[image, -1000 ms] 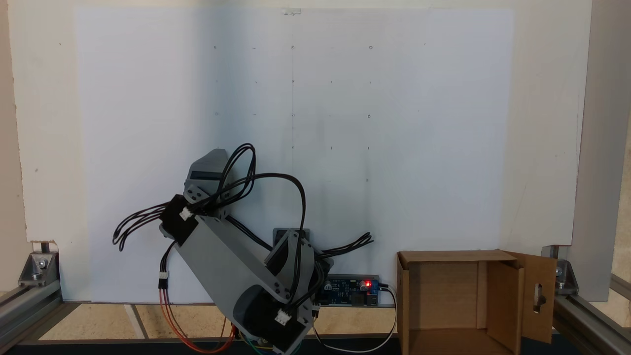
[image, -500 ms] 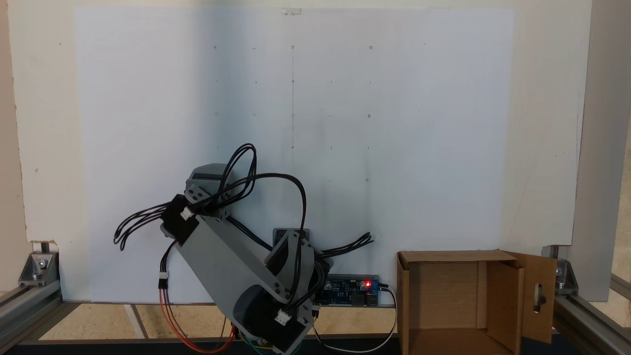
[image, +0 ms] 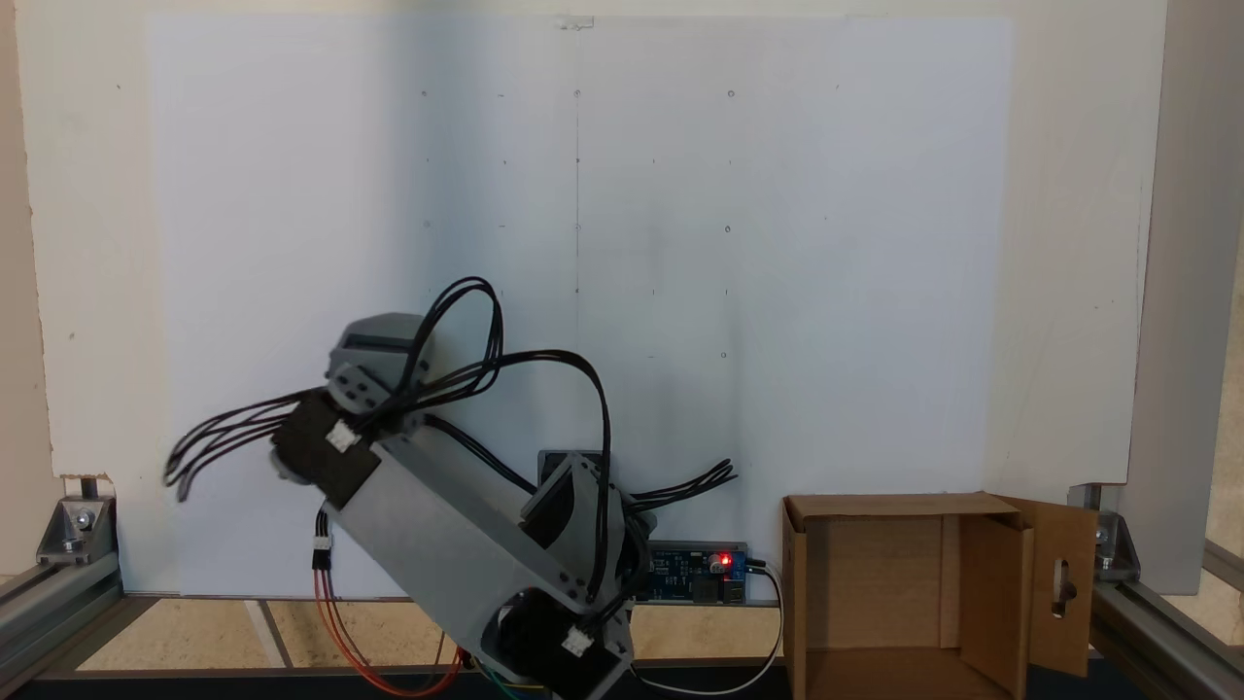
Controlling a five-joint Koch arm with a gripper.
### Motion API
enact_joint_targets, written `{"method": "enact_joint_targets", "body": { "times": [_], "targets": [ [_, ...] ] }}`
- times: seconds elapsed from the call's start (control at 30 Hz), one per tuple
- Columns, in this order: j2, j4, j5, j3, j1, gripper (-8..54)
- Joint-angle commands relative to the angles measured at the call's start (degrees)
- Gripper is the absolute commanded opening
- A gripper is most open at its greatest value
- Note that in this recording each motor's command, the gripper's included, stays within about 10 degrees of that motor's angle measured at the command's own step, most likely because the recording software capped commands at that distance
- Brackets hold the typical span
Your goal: Grasp a green dice and put it in the bin.
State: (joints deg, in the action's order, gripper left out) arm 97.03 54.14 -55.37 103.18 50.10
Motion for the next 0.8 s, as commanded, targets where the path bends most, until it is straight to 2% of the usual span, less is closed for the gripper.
{"method": "enact_joint_targets", "body": {
  "times": [0.0, 0.13, 0.33, 0.77],
  "targets": [
    [1.8, 9.2, -3.6, -6.9, -0.7, 11.4],
    [1.8, 19.8, -2.7, -17.2, -1.8, 11.4],
    [1.6, 19.7, 4.5, -28.4, -10.4, 11.4],
    [0.2, 8.5, 27.1, -28.8, -56.7, 11.4]
  ]
}}
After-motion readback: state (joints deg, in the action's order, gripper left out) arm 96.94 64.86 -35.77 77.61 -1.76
